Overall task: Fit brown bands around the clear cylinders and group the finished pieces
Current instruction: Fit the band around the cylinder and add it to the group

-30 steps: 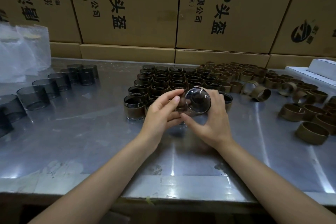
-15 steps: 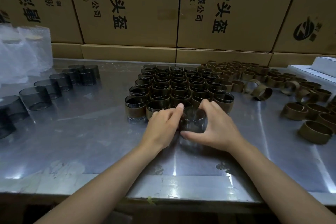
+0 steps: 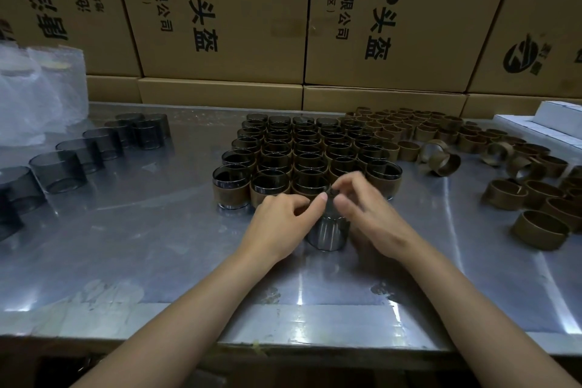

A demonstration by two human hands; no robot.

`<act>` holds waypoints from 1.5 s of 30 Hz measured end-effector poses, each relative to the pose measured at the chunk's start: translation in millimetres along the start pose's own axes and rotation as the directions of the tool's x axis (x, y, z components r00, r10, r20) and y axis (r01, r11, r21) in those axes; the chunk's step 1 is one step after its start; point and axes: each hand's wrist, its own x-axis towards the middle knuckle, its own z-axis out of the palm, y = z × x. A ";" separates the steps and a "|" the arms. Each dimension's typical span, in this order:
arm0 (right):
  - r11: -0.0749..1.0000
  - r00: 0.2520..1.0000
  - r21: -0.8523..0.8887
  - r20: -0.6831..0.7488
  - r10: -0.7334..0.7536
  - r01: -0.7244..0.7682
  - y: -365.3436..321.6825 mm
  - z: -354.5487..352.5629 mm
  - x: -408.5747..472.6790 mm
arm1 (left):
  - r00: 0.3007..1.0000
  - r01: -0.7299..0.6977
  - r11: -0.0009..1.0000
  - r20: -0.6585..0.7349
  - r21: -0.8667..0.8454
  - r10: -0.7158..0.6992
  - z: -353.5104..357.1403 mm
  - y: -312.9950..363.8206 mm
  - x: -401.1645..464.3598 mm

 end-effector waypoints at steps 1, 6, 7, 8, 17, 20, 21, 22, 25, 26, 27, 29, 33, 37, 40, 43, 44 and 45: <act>0.999 0.994 0.047 -0.107 -0.017 0.022 0.3 -1.4 1.3 | 1.000 0.001 1.000 -0.004 -0.007 -0.001 -0.1 0.2 0.1; 0.986 0.742 0.089 -0.650 0.166 -0.142 20.0 -19.0 13.8 | 1.000 0.006 0.999 -0.018 -0.053 -0.007 0.5 1.7 -0.7; 0.969 0.688 0.097 -0.688 0.230 -0.226 30.5 -24.7 16.5 | 1.000 0.005 0.998 -0.020 -0.058 -0.006 0.7 2.2 -1.0; 0.944 0.644 0.116 -0.705 0.297 -0.308 41.9 -30.4 18.6 | 1.000 0.004 0.998 -0.024 -0.061 -0.006 1.0 2.6 -1.1; 0.684 0.489 0.118 -0.614 0.620 -0.720 106.7 -52.9 36.1 | 0.997 -0.007 1.000 -0.074 -0.019 0.006 5.5 -1.2 2.7; 0.649 0.504 0.072 -0.569 0.650 -0.757 115.1 -56.3 46.1 | 0.997 -0.017 1.000 -0.072 -0.019 0.015 6.2 -2.4 3.7; 0.638 0.509 0.053 -0.554 0.659 -0.768 117.7 -57.2 48.9 | 0.998 -0.013 1.000 -0.067 -0.011 0.012 6.2 -2.6 4.2; 0.627 0.514 0.032 -0.542 0.666 -0.779 120.0 -57.9 51.5 | 0.998 -0.008 1.000 -0.063 -0.006 0.008 6.4 -3.0 4.8; 0.595 0.524 -0.035 -0.515 0.678 -0.803 124.5 -58.6 55.6 | 0.998 -0.011 1.000 -0.062 -0.011 0.010 7.2 -3.7 5.6; 0.588 0.529 -0.055 -0.509 0.679 -0.807 125.3 -58.4 55.9 | 0.998 -0.012 1.000 -0.062 -0.011 0.011 7.3 -3.6 5.8; 0.583 0.535 -0.074 -0.504 0.678 -0.809 125.7 -58.2 56.1 | 0.998 -0.015 1.000 -0.063 -0.009 0.014 7.2 -3.6 6.0; 0.573 0.542 -0.104 -0.494 0.680 -0.813 125.6 -58.1 56.3 | 0.998 -0.022 1.000 -0.063 -0.014 0.021 6.8 -3.3 5.8; 0.538 0.540 -0.154 -0.471 0.698 -0.829 122.4 -58.0 57.5 | 0.999 -0.032 0.999 -0.045 -0.032 0.030 5.2 -3.0 5.6; 0.538 0.558 -0.191 -0.466 0.687 -0.821 120.6 -57.1 56.2 | 0.999 -0.018 0.999 -0.037 -0.049 0.017 5.5 -3.6 5.9; 0.545 0.559 -0.181 -0.470 0.683 -0.818 120.1 -57.6 56.3 | 1.000 -0.005 0.998 -0.028 -0.055 0.004 5.6 -4.5 7.3; 0.558 0.555 -0.158 -0.491 0.672 -0.815 118.9 -57.6 55.9 | 1.000 -0.001 0.999 -0.021 -0.055 0.000 5.8 -5.2 8.1; 0.572 0.554 -0.138 -0.507 0.660 -0.808 118.5 -57.6 55.3 | 1.000 0.001 0.999 -0.019 -0.054 -0.002 5.9 -5.4 8.3; 0.596 0.553 -0.108 -0.531 0.642 -0.796 117.8 -58.0 54.4 | 1.000 0.003 0.998 -0.019 -0.055 -0.004 6.0 -5.4 8.3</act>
